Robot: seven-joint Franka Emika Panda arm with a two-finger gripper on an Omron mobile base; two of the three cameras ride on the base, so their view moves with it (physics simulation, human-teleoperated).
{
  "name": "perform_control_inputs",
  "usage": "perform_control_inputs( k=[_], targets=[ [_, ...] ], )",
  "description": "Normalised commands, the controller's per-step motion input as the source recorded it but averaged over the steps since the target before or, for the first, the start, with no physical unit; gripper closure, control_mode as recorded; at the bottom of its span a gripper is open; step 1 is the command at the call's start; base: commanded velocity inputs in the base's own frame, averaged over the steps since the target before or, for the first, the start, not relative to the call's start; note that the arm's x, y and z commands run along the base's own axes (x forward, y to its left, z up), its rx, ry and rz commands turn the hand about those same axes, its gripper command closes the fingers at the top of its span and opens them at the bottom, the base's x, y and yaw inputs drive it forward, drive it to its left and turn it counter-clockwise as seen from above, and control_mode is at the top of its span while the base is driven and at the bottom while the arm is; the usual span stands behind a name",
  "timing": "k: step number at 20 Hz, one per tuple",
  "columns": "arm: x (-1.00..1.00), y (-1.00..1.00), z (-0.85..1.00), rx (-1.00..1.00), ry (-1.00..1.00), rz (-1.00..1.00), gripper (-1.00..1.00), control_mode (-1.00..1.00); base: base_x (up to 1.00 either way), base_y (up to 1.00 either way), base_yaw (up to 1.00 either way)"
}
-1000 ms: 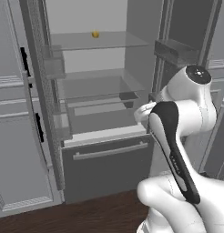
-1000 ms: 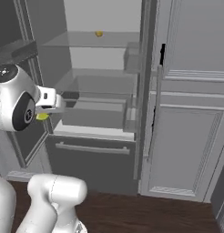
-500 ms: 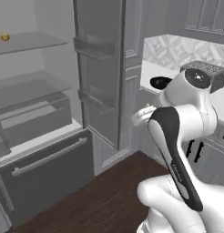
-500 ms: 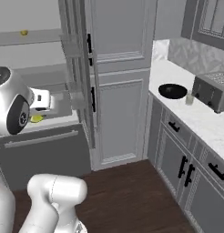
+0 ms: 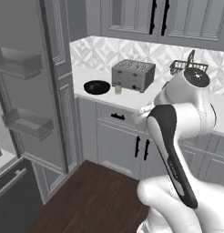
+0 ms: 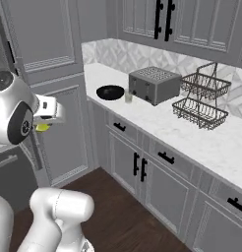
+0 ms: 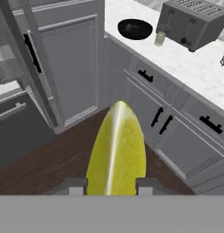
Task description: Grab a lemon wedge from the fridge and one ice cube from the ice bowl, and put them in the glass of lemonade.
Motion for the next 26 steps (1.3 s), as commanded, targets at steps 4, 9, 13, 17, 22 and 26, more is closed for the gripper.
perform_control_inputs(
  k=[4,9,13,17,22,26],
  targets=[
    [0.0,0.0,0.0,0.0,0.0,0.0,1.0,1.0,0.93,-0.35,0.0],
    [0.0,0.0,0.0,0.0,0.0,0.0,1.0,1.0,1.0,-0.05,-0.03],
    [0.0,0.0,0.0,0.0,0.0,0.0,1.0,1.0,0.8,0.22,-0.06],
    [0.0,0.0,0.0,0.0,0.0,0.0,1.0,1.0,0.96,0.22,-0.05],
    [0.0,0.0,0.0,0.0,0.0,0.0,1.0,1.0,0.83,-0.09,-0.06],
    [0.0,0.0,0.0,0.0,0.0,0.0,1.0,1.0,0.57,-0.18,-0.2]
  ],
)
